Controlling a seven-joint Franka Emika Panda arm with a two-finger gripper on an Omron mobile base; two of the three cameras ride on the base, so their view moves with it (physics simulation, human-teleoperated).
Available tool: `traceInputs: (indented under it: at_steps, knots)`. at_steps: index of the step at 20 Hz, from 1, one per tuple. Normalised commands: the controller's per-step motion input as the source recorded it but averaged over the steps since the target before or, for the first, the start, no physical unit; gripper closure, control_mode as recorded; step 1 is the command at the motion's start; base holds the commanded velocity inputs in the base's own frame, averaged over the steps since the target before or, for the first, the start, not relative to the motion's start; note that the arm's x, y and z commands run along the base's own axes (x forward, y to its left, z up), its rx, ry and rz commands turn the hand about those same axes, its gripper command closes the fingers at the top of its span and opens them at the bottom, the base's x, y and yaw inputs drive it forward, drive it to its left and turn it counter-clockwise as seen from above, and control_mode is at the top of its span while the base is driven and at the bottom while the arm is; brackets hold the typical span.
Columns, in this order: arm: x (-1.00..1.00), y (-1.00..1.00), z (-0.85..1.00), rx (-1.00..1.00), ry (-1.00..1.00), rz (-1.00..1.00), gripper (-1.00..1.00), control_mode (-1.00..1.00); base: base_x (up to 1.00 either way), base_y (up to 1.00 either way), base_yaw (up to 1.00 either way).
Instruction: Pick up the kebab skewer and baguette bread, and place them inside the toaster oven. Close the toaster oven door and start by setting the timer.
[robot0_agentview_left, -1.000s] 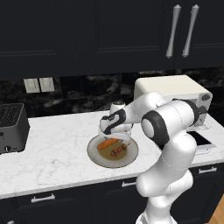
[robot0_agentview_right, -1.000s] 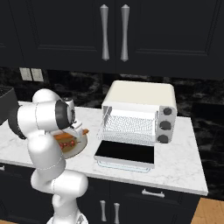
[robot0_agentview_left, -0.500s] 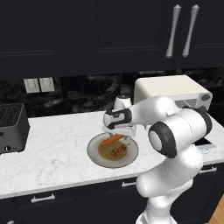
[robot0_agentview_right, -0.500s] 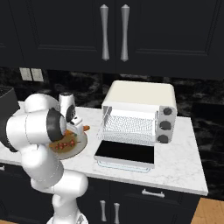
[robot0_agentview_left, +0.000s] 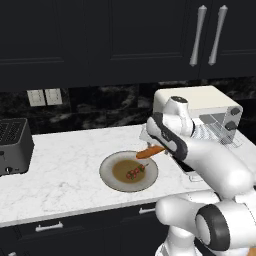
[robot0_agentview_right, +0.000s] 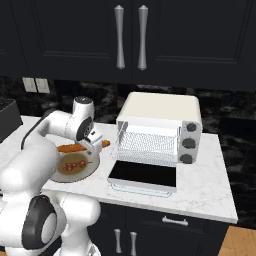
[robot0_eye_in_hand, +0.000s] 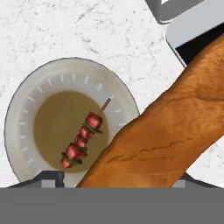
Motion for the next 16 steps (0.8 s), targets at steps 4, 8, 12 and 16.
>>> traceInputs:
  at_steps: [4, 8, 12, 16]
  knots:
    - [-0.2, -0.92, 0.82, 0.05, -0.02, -0.16, 1.0, -1.0, 0.0, 0.0, 0.0]
    - [-0.03, -1.0, 0.49, 0.0, -0.06, -0.14, 1.0, -1.0, 0.0, 0.0, 0.0]
    - [-0.06, -0.99, 0.36, 0.0, -0.14, -0.11, 1.0, -1.0, 0.0, 0.0, 0.0]
    - [0.06, -1.0, 0.38, 0.01, -0.02, -0.02, 1.0, -1.0, 0.0, 0.0, 0.0]
